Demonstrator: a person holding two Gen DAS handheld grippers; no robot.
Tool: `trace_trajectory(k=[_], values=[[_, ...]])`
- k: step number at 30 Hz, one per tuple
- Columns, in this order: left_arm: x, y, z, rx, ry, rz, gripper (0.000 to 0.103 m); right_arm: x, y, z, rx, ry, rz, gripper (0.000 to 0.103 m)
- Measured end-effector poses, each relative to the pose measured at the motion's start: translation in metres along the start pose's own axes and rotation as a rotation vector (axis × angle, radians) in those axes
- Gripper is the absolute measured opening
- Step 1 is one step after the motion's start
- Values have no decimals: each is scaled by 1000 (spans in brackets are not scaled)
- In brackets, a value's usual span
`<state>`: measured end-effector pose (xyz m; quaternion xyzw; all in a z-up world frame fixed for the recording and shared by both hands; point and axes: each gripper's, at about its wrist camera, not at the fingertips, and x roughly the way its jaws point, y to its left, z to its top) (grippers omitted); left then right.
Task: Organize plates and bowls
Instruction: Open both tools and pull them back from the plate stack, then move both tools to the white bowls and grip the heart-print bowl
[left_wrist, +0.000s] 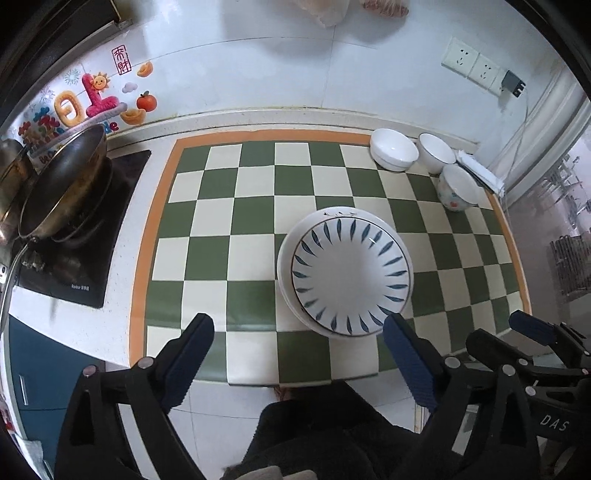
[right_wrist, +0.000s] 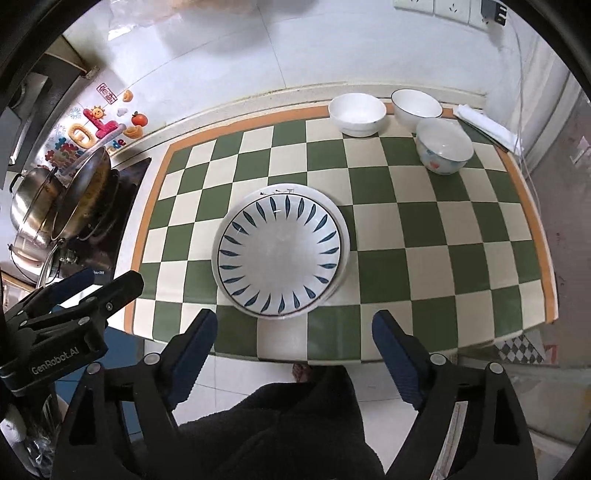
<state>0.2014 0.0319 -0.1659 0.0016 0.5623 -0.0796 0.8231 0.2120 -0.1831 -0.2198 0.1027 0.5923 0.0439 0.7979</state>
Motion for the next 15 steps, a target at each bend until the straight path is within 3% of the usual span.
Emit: trace_trajectory(k=[15], values=[[-22,-14,-7,24,-37,-45,101,-28,0,-8,20,-36,38,93]])
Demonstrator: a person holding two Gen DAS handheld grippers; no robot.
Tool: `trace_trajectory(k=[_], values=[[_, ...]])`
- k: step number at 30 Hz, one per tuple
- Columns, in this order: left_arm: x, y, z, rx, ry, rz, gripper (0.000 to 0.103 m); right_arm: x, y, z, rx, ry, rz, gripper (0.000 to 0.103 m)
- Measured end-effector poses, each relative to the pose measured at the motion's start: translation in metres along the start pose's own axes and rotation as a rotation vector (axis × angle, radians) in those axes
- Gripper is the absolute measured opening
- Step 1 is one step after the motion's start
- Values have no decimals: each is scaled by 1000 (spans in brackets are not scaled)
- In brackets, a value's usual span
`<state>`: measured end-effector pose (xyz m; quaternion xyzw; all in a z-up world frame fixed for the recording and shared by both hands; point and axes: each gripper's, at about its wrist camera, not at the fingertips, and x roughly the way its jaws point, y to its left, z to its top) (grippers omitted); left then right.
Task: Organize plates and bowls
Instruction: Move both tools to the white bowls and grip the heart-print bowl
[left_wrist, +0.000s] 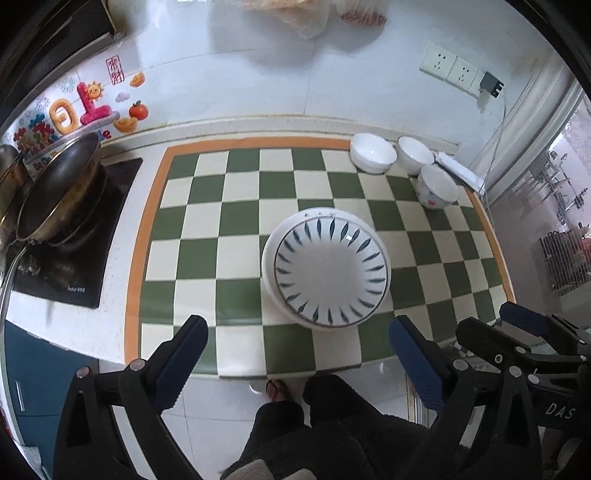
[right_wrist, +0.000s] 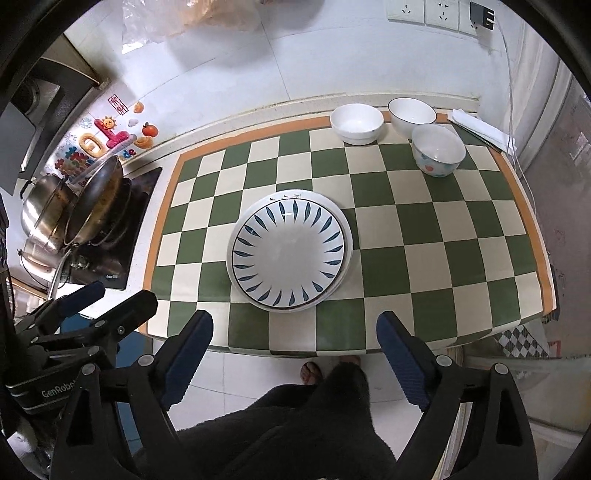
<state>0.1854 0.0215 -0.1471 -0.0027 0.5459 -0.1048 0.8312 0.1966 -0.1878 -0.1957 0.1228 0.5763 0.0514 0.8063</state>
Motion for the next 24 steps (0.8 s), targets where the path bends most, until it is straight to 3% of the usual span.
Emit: trace_trajectory(k=[5,11,20,24], values=[[11,-13,23,-6,-12,-2,102,3,-18,17,21,-14,25,93],[49,-41,72,-15,9,-13,102,25,-69,65,88,11,98,94],[157,-82,200,-70,89,31,101,104,-158,210,175,65,191,94],[216,-84,248,-137,164,-13,91,161,-189,277,210,129,195,93]])
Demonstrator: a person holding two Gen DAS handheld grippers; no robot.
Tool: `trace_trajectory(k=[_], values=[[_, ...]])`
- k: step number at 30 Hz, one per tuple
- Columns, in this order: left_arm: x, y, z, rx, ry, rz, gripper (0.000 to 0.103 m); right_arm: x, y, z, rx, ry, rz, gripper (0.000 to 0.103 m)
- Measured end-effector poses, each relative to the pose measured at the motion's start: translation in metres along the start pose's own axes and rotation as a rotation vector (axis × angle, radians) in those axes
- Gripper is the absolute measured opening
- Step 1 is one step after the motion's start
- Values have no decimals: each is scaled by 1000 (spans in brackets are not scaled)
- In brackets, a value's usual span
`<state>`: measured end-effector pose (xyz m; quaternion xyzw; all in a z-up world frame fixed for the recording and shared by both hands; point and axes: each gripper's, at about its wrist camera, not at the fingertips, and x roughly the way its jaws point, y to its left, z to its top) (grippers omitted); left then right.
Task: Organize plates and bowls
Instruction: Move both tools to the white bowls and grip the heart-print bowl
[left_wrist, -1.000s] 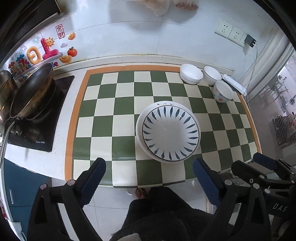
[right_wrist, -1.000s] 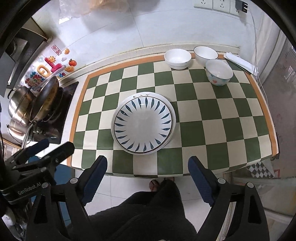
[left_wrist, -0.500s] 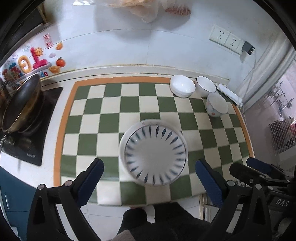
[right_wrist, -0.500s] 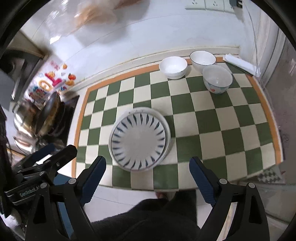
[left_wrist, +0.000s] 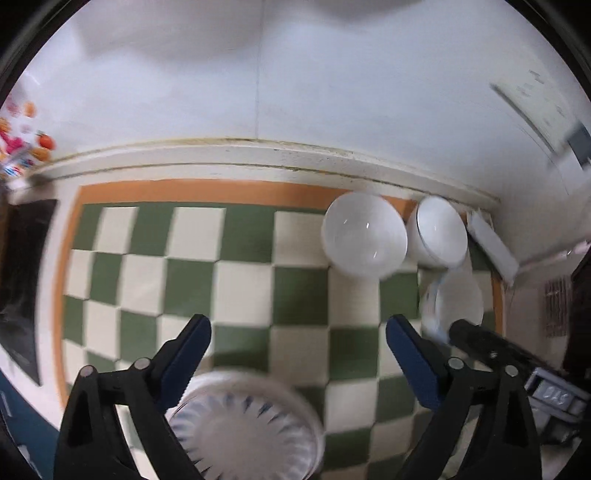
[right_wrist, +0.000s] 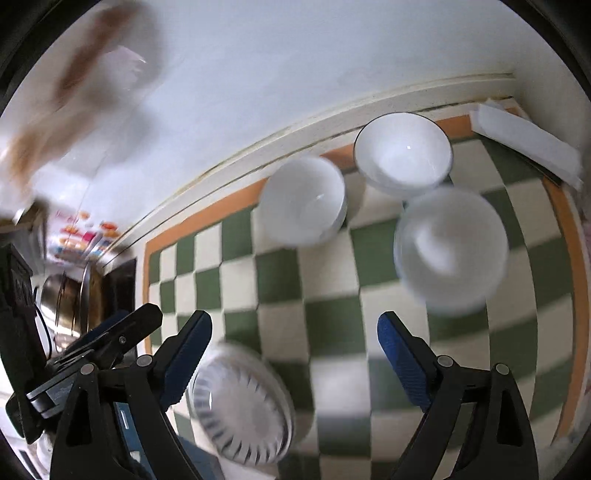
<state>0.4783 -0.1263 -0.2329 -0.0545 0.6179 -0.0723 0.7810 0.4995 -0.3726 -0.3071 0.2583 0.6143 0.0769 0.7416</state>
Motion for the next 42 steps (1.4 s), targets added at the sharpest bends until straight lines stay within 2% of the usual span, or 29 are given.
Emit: trace_trajectory(k=[2,3,5,7,10,15,18,22,24,25,33,42], values=[[22,-3,21,-22,27,-10,80,18,-10,25,23,29,12,92],[31,-5,28,-29,42,-13,78,31,-17,42,42,50,10,92],[52,-7,42,-45,76,-23,67,46,-24,59,59,73,17,90],[71,-9,53,-53,106,-23,63,66,-30,78,73,98,18,89],[94,-14,65,-48,144,-31,57,88,-33,93,73,133,17,80],[129,-24,73,-16,223,-34,29,118,-39,102,89,171,24,56],[140,-30,75,6,242,-38,22,127,-38,103,94,174,20,41],[148,-33,76,21,243,-30,21,137,-39,104,110,172,-15,27],[148,-33,77,25,230,-33,19,141,-39,105,109,171,-33,14],[148,-33,78,28,229,-33,18,142,-41,104,112,169,-39,12],[132,-30,75,33,193,-45,18,136,-29,96,76,142,-61,13],[71,-32,45,59,129,-66,18,85,-4,72,13,92,-33,13]])
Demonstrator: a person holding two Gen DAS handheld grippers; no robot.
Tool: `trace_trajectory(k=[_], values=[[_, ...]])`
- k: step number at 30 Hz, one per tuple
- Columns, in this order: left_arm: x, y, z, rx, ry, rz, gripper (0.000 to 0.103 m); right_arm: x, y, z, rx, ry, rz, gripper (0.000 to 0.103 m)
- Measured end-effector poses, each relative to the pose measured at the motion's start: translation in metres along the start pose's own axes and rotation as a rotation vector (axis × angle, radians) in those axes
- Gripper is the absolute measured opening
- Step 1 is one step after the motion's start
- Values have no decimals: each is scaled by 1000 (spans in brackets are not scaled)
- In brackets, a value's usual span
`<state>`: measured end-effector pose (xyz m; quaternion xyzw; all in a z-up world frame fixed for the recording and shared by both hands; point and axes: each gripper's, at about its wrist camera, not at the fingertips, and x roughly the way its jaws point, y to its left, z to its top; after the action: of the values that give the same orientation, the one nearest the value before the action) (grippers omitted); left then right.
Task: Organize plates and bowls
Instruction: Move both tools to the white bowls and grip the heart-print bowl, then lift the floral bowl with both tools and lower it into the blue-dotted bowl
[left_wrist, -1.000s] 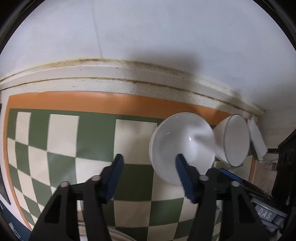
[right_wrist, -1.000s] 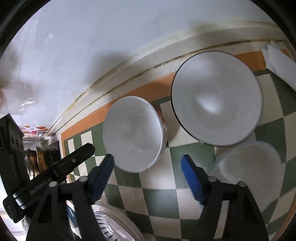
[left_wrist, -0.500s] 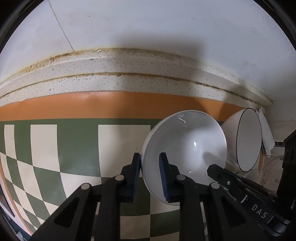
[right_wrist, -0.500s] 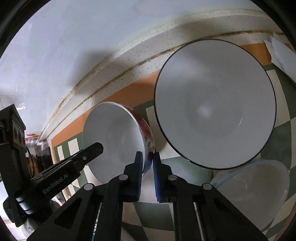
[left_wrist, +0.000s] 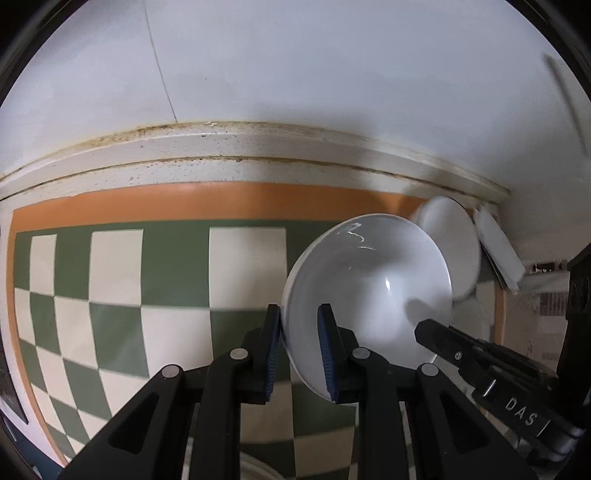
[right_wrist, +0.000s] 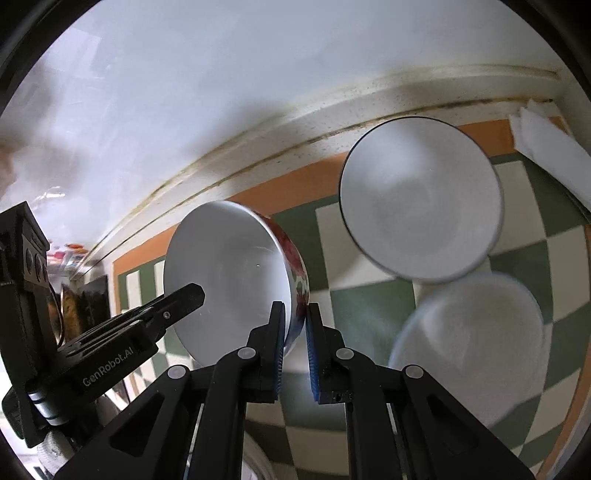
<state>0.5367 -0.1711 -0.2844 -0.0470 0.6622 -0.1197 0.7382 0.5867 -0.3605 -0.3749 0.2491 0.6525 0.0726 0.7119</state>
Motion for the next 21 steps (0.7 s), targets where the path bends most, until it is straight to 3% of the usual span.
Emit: trace_trajectory(k=[10,15,21], values=[[-34,-30,-84,77,4,-54,18,-63,-19,-88,-16,-27,21,13],[-19,-47,-122,99,58,-70,18,-73,-44,-134,-6,0,1,13],[12,-61,-150,125,129,-58,18,-60,-83,-168,32,38,-23,12]])
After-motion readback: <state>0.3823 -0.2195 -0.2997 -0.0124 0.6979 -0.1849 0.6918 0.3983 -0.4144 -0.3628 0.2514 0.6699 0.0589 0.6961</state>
